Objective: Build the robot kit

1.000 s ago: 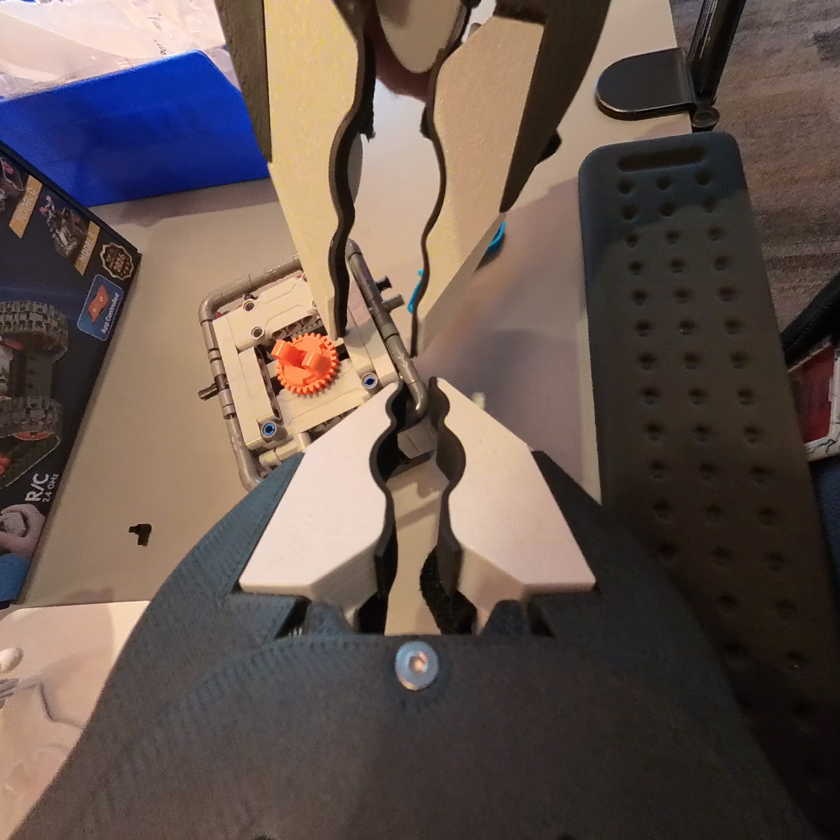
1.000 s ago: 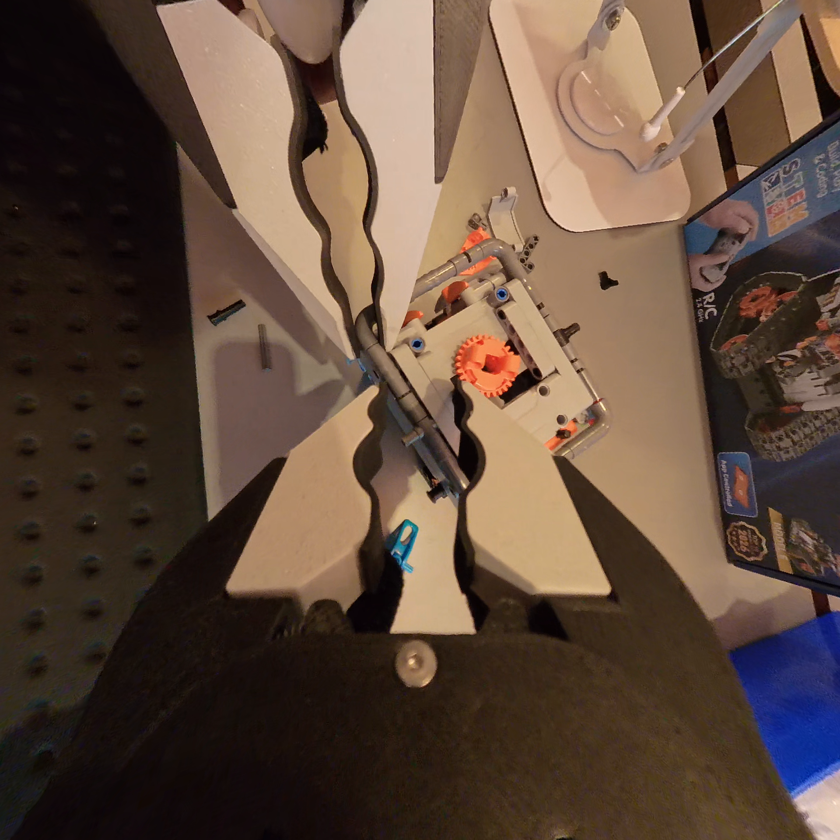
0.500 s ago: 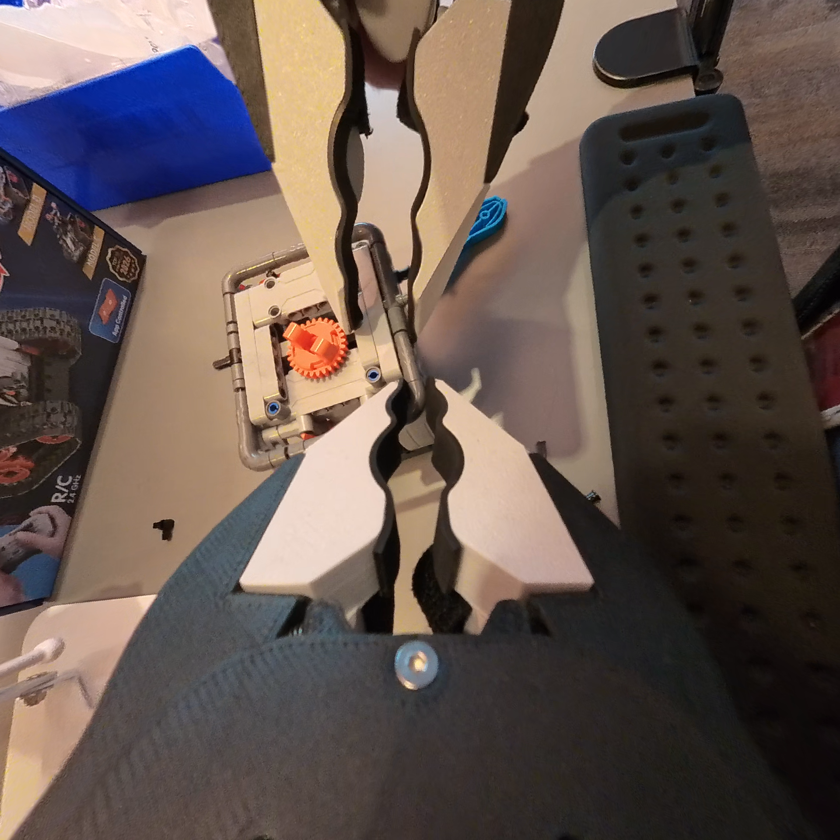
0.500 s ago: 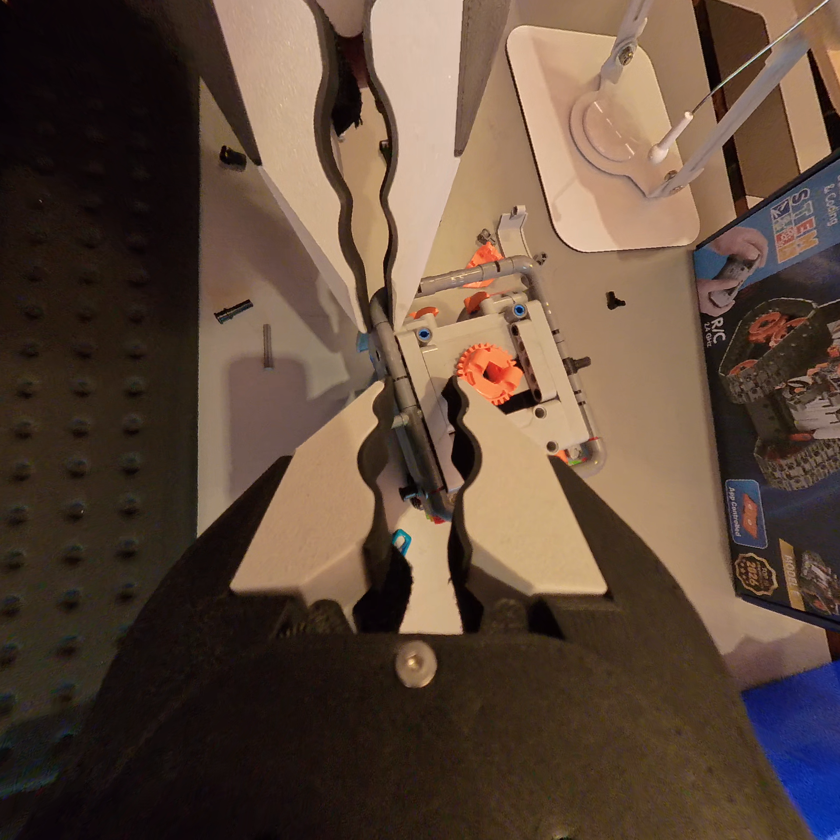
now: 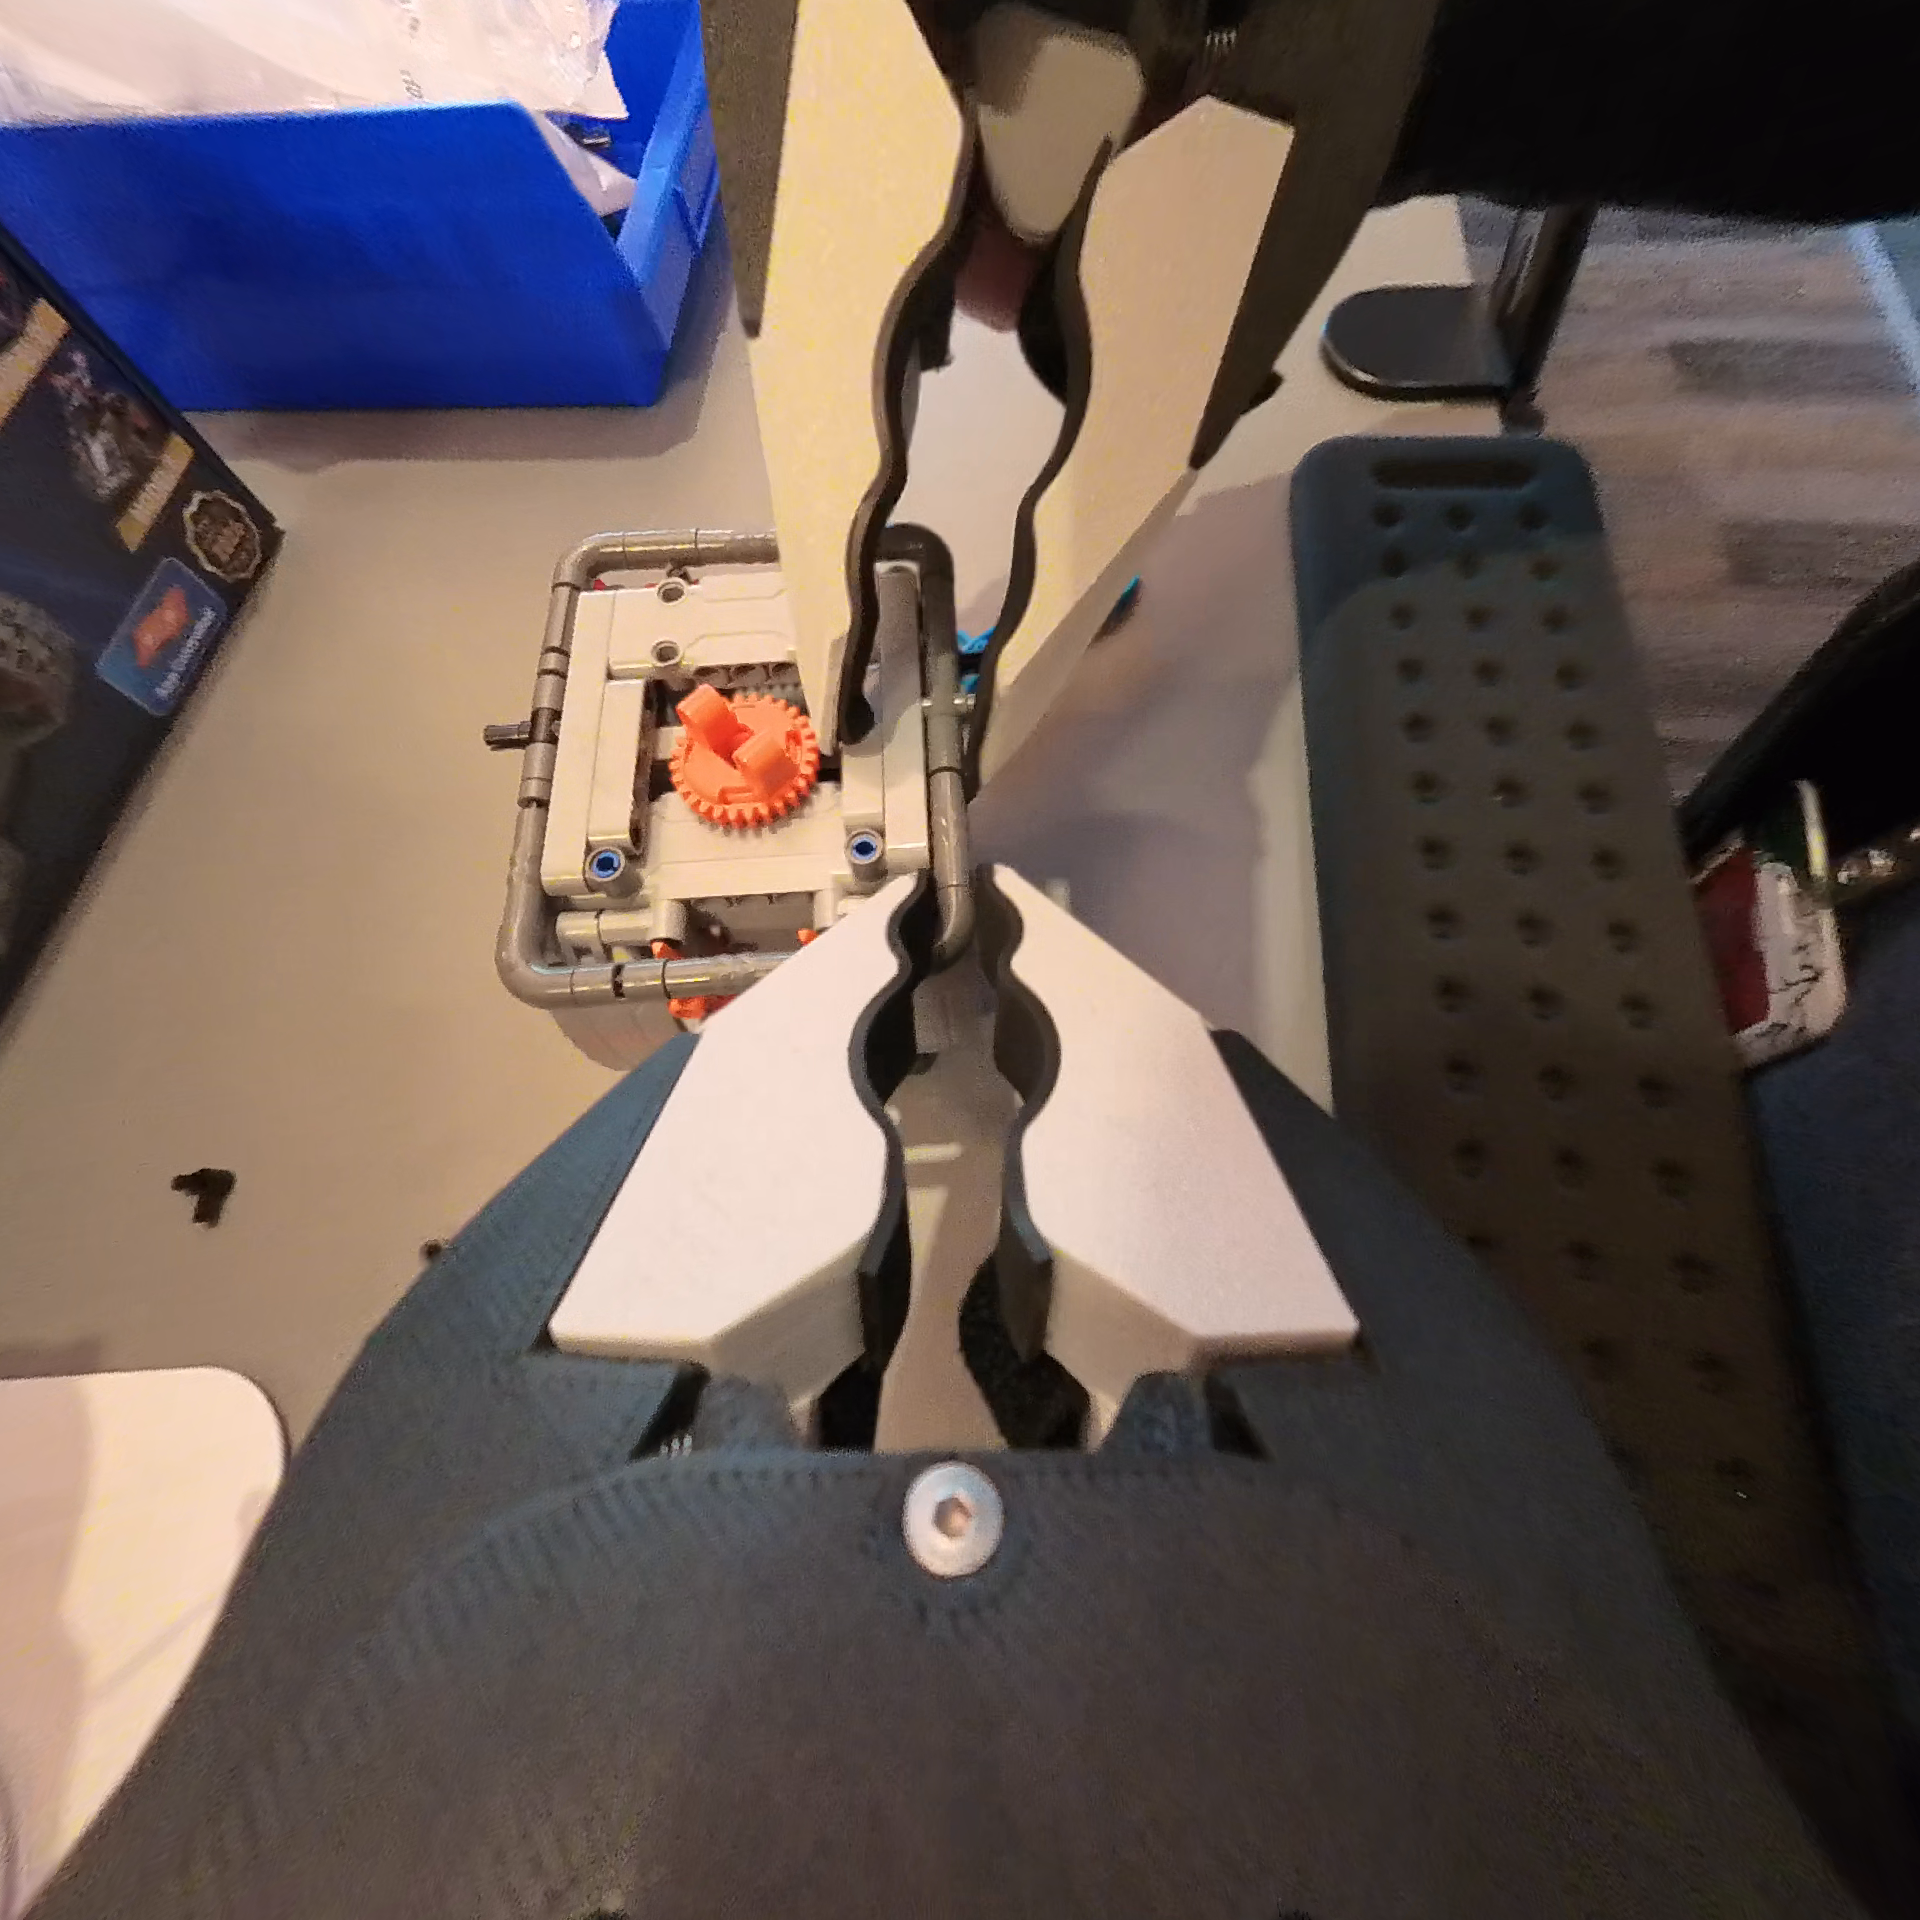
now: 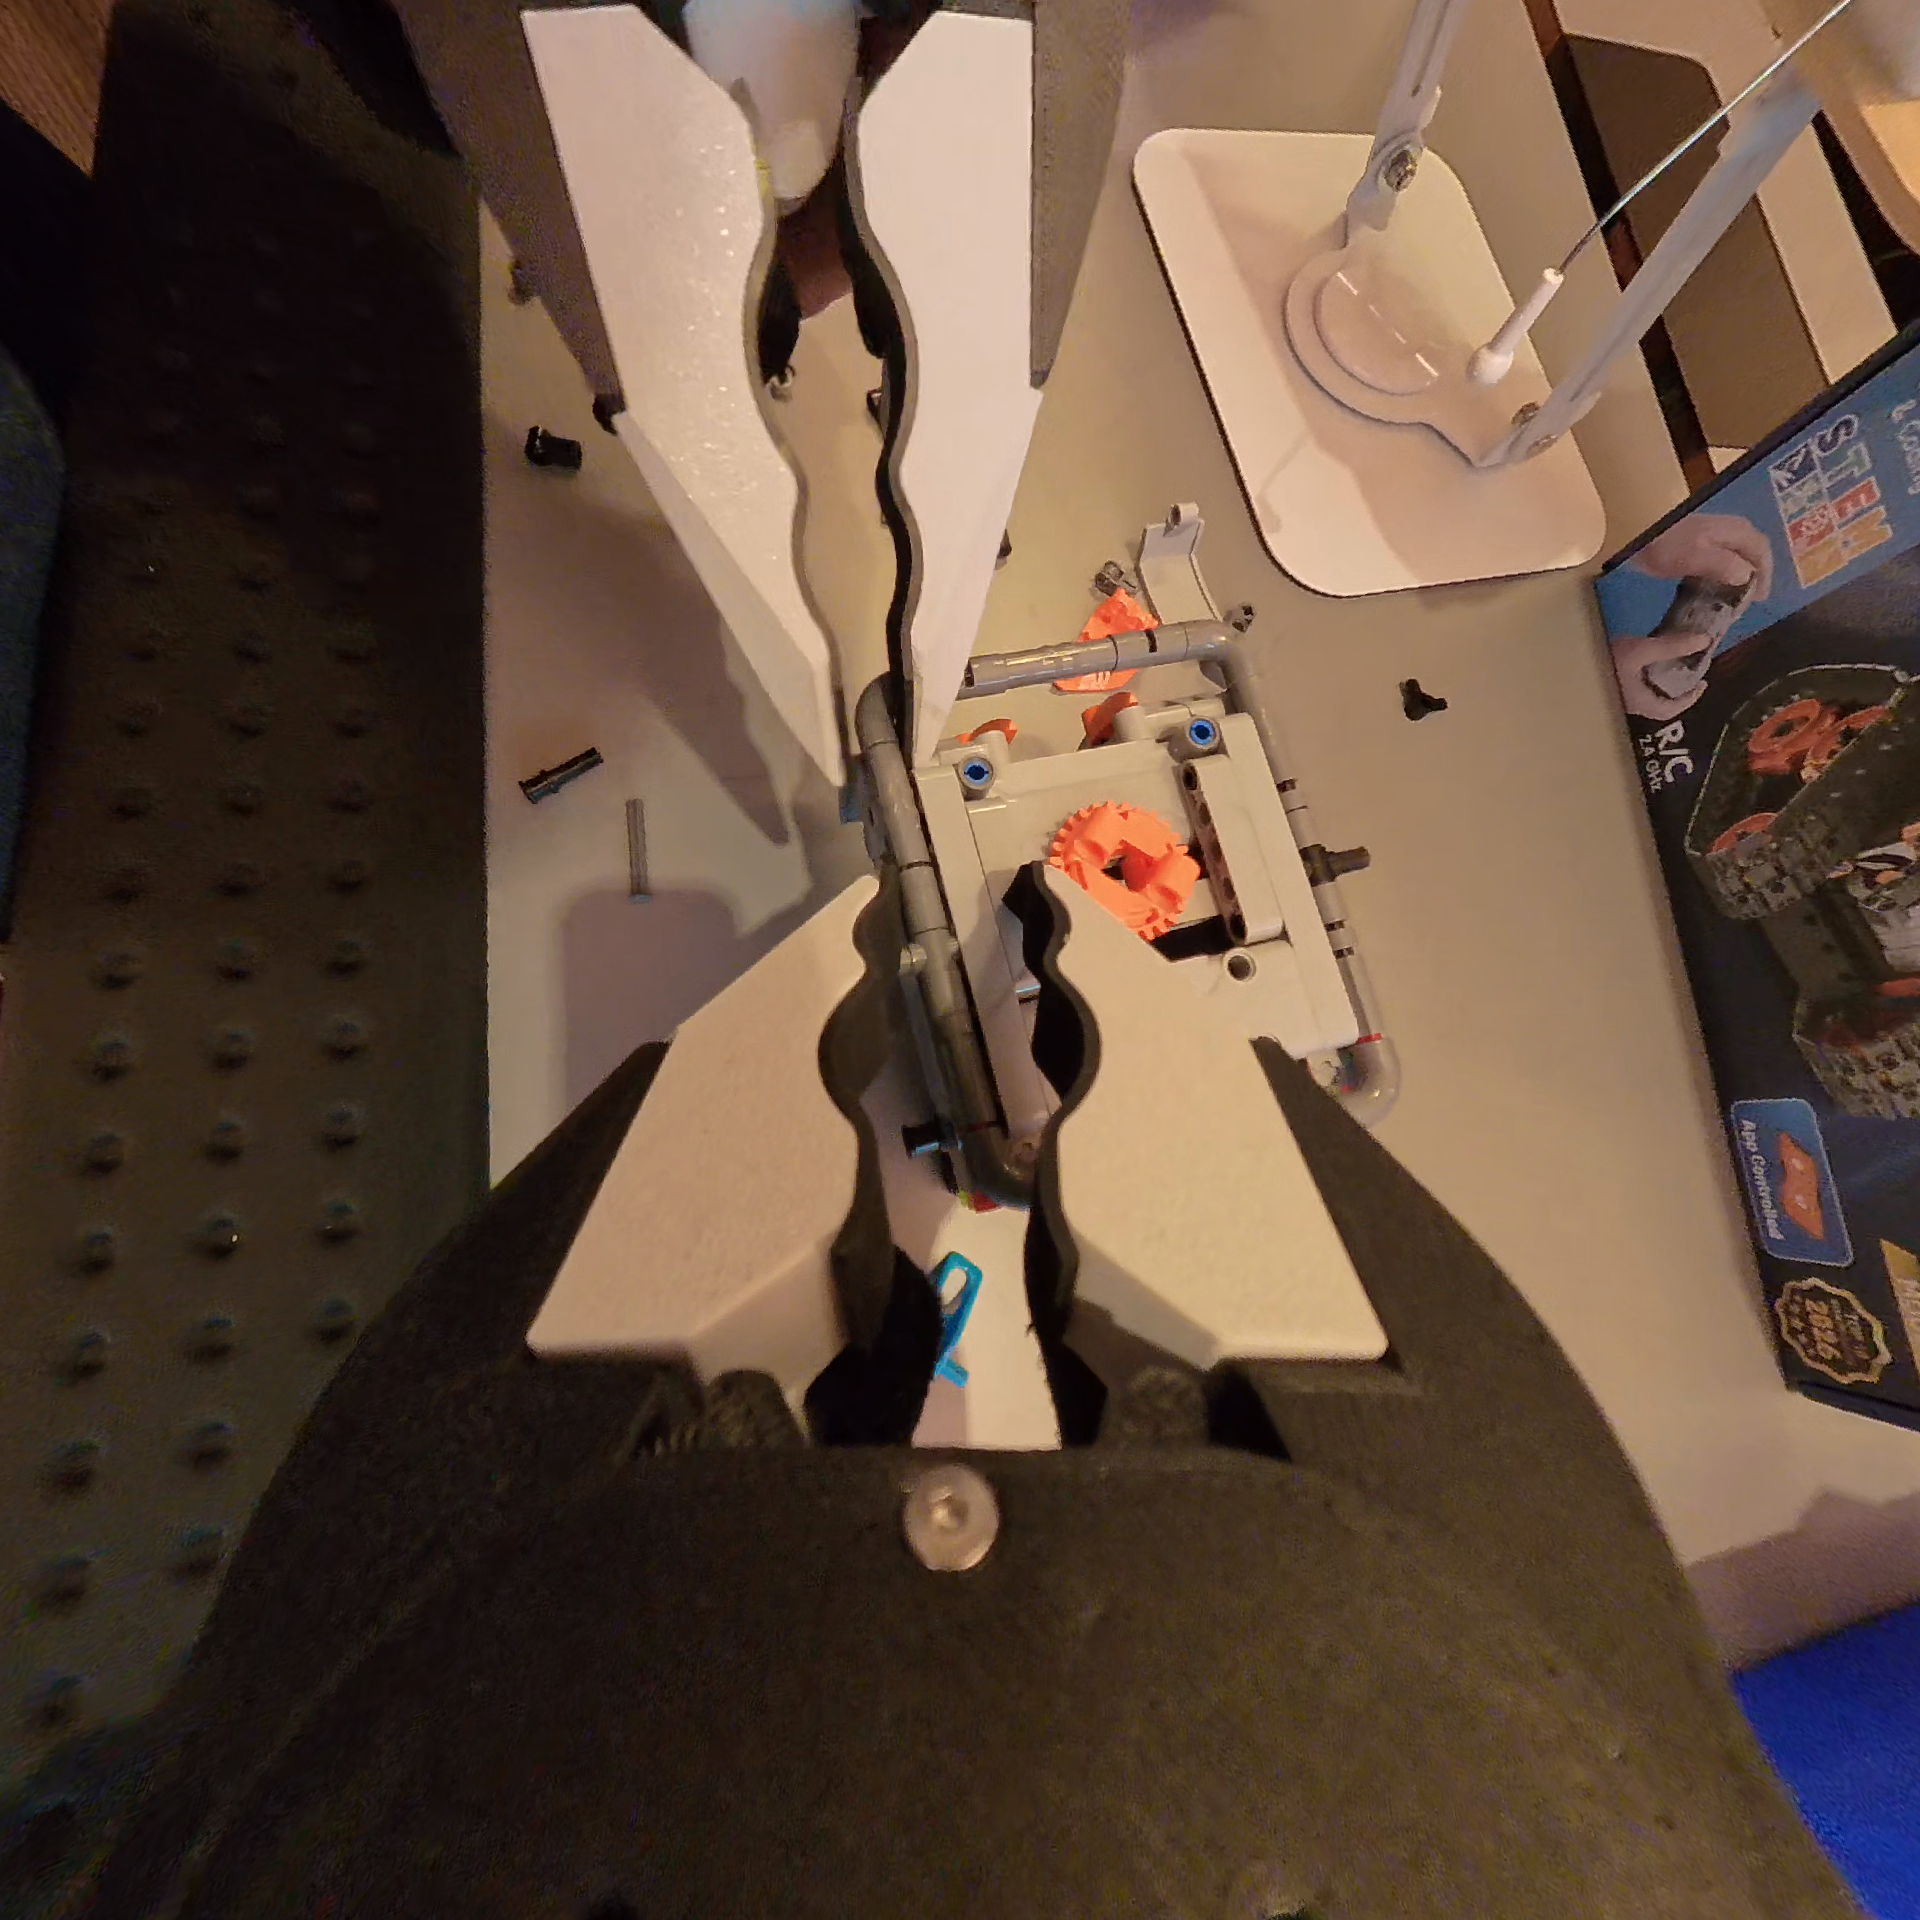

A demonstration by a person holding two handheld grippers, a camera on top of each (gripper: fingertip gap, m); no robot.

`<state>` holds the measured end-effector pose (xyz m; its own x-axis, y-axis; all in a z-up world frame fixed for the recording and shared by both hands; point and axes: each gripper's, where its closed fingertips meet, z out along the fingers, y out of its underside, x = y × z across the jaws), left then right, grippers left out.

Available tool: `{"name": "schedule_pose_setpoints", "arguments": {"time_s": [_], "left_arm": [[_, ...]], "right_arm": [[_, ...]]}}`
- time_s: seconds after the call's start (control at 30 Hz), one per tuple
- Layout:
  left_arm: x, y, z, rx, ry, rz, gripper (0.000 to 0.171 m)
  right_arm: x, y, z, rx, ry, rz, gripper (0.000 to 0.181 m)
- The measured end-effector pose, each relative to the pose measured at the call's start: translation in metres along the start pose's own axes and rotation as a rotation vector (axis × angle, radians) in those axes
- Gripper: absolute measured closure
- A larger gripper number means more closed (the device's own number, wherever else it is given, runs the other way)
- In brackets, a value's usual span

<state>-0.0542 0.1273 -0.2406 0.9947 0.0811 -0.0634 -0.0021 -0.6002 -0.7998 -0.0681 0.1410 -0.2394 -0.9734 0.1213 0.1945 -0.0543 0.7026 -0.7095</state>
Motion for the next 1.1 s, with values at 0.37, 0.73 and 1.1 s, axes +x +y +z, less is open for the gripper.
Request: {"name": "schedule_pose_setpoints", "arguments": {"time_s": [0.37, 0.73, 1.1], "left_arm": [[0.000, 0.001, -0.004, -0.038, -0.041, 0.035, 0.166], [0.000, 0.005, -0.011, 0.047, 0.117, -0.054, 0.166], [0.003, 0.007, -0.013, 0.075, 0.091, -0.144, 0.166]], "right_arm": [[-0.003, 0.000, 0.000, 0.039, -0.036, 0.018, 0.160], [-0.006, -0.005, 0.004, 0.059, -0.068, 0.027, 0.161], [-0.009, -0.007, 0.005, 0.074, -0.077, 0.037, 0.161]]}}
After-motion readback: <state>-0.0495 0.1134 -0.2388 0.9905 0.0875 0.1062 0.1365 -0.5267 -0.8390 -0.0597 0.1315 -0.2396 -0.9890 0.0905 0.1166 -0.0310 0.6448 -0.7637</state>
